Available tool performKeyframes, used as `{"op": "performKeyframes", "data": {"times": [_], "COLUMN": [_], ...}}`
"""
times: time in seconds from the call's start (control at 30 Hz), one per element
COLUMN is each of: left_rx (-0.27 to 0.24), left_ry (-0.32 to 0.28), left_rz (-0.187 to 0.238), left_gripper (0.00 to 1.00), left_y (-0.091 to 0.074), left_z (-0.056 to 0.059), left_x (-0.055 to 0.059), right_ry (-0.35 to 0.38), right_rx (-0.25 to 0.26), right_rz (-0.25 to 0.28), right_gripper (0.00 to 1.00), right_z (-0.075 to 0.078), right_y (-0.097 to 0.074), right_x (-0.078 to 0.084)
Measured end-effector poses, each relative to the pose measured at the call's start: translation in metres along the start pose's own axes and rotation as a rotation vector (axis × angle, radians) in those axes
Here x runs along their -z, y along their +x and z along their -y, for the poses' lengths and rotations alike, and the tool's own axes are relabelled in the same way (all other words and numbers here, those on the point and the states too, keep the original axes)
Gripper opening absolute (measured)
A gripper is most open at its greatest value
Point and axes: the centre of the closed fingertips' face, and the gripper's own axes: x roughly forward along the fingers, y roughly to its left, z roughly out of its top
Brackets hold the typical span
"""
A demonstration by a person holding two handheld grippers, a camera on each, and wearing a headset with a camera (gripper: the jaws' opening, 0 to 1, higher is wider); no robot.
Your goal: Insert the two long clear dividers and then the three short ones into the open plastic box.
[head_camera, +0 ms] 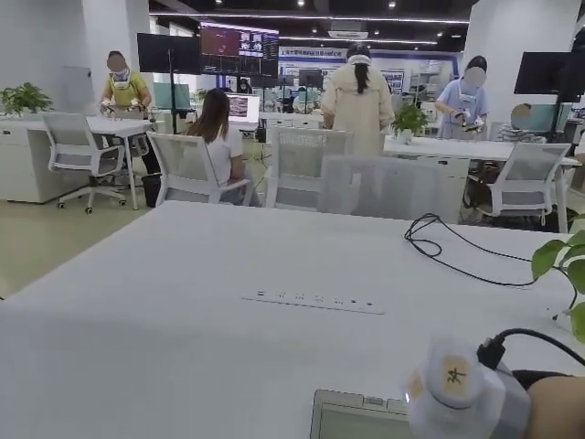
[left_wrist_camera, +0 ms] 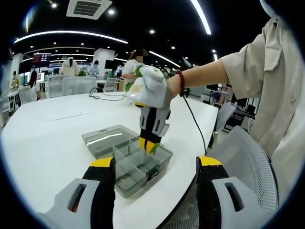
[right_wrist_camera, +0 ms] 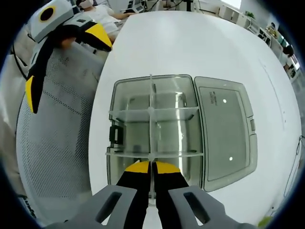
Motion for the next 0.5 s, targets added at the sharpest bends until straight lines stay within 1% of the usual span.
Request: {"op": "performKeyframes", "data": {"times": [0.03, 0.1, 0.27, 0.37, 0.43, 0.5], "left_rx": [-0.002, -0.008, -0.010, -0.014, -0.017, -0.025], "left_ry": [-0.002, -0.003, -0.001, 0.004, 0.005, 0.002], "left_rz": [0.000, -0.003, -0.013, -0.019, -0.018, -0.022], "left_gripper": [0.68, 0.68, 0.68, 0.68, 0.68, 0.68], "left_y": [-0.0003, -0.0007, 0.0004, 0.0004, 0.0003, -0.0001], "left_z": [-0.0004, -0.0018, -0.0028, -0.0037, -0.0045, -0.0064], "left_x": [0.0000, 0.0004, 0.0024, 0.0033, 0.0032, 0.0033], "right_ry": [0.003, -0.007, -0.030, -0.023, 0.008, 0.014], "right_rx": [0.002, -0.001, 0.015, 0.018, 0.020, 0.019], "right_rz": [0.001, 0.005, 0.004, 0.010, 0.009, 0.022], "right_gripper": [0.03, 0.03, 0.03, 0.03, 0.04, 0.05], "right_z": [0.0009, 0.0012, 0.0004, 0.0015, 0.0016, 0.0013], "right_y": [0.0031, 0.0018, 0.0019, 0.0017, 0.0022, 0.0025], "right_x": [0.0004, -0.0011, -0.0015, -0.0012, -0.0007, -0.0018]}}
